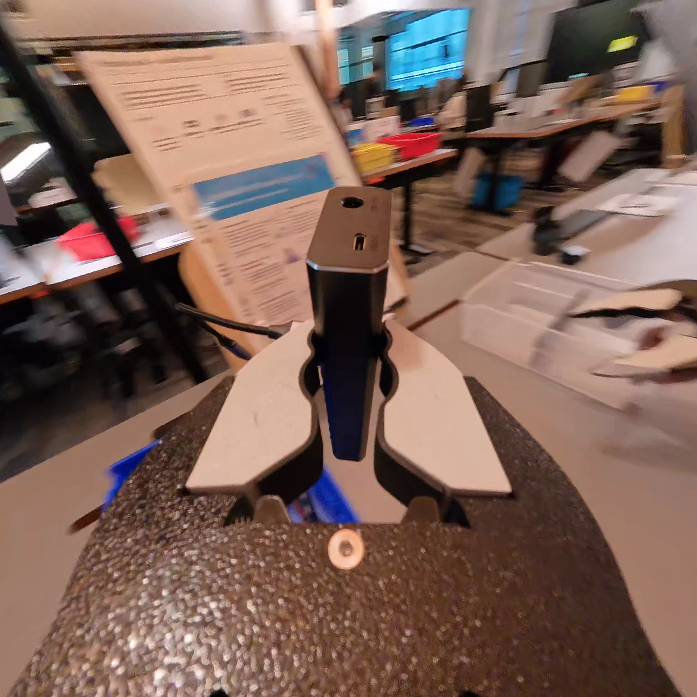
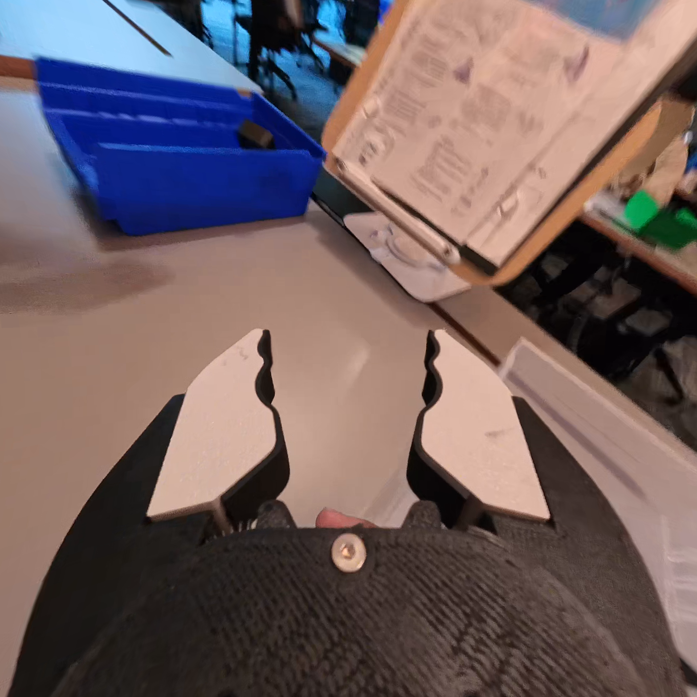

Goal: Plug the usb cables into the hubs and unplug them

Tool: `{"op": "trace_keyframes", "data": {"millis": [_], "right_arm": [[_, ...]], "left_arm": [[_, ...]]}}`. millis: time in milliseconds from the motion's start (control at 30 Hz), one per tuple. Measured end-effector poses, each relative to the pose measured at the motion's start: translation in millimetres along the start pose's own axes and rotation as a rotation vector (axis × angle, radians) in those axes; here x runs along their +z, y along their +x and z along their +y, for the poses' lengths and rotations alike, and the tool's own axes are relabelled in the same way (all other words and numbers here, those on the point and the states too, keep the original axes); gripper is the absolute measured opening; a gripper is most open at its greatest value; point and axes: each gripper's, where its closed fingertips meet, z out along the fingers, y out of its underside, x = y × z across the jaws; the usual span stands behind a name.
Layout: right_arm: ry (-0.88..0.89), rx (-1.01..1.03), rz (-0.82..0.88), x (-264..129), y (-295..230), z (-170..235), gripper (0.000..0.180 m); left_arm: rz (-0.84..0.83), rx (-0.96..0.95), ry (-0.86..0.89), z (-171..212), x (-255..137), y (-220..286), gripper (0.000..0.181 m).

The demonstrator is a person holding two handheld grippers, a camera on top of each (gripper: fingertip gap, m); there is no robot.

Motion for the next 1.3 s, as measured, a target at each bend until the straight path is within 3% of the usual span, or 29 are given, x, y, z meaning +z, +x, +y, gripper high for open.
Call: {"op": "trace_keyframes", "data": {"millis": [33, 133, 233, 433, 467, 533, 700, 867, 1000, 1133, 1233, 1300], "right_arm": [[0.056, -0.045, -0.03, -3, -14, -17, 0.081], [0.233, -0.036, -0.17, 0, -66, -51, 0.085], [0.227, 0.087, -0.248, 26, -96, -42, 0.09], [0.291, 0.053, -0.319, 35, -116, -34, 0.058], [0.299, 0.038, -0.371, 32, -124, -33, 0.044], [0.305, 0.045, -0.375, 32, -127, -32, 0.042], [0.345, -0.012, -0.3, 19, -116, -44, 0.033], [0.394, -0.143, 0.066, 6, -72, -56, 0.029], [0.365, -0.293, 0.254, 1, -60, -56, 0.028], [0.337, -0.424, 0.328, 0, -61, -56, 0.028], [0.383, -0.317, 0.273, -3, -57, -57, 0.028], [0.39, -0.359, 0.272, -4, -61, -58, 0.027]], "left_arm": [[0.079, -0.004, 0.01, -1, 2, 20, 0.029], [0.318, -0.057, 0.056, 12, 10, 79, 0.028], [0.543, -0.163, 0.085, 36, 20, 131, 0.029], [0.769, -0.264, 0.093, 72, 34, 193, 0.028], [0.78, -0.256, 0.082, 75, 36, 198, 0.028], [0.813, -0.245, 0.081, 76, 37, 205, 0.028], [0.861, -0.147, 0.182, 62, 27, 213, 0.031], [0.52, -0.118, 0.249, 38, 45, 196, 0.067], [0.435, -0.249, 0.266, 41, 53, 208, 0.102], [0.463, -0.476, 0.252, 55, 71, 203, 0.1], [0.554, -0.668, 0.393, 54, 75, 183, 0.062], [0.573, -0.852, 0.463, 57, 81, 164, 0.073]]}}
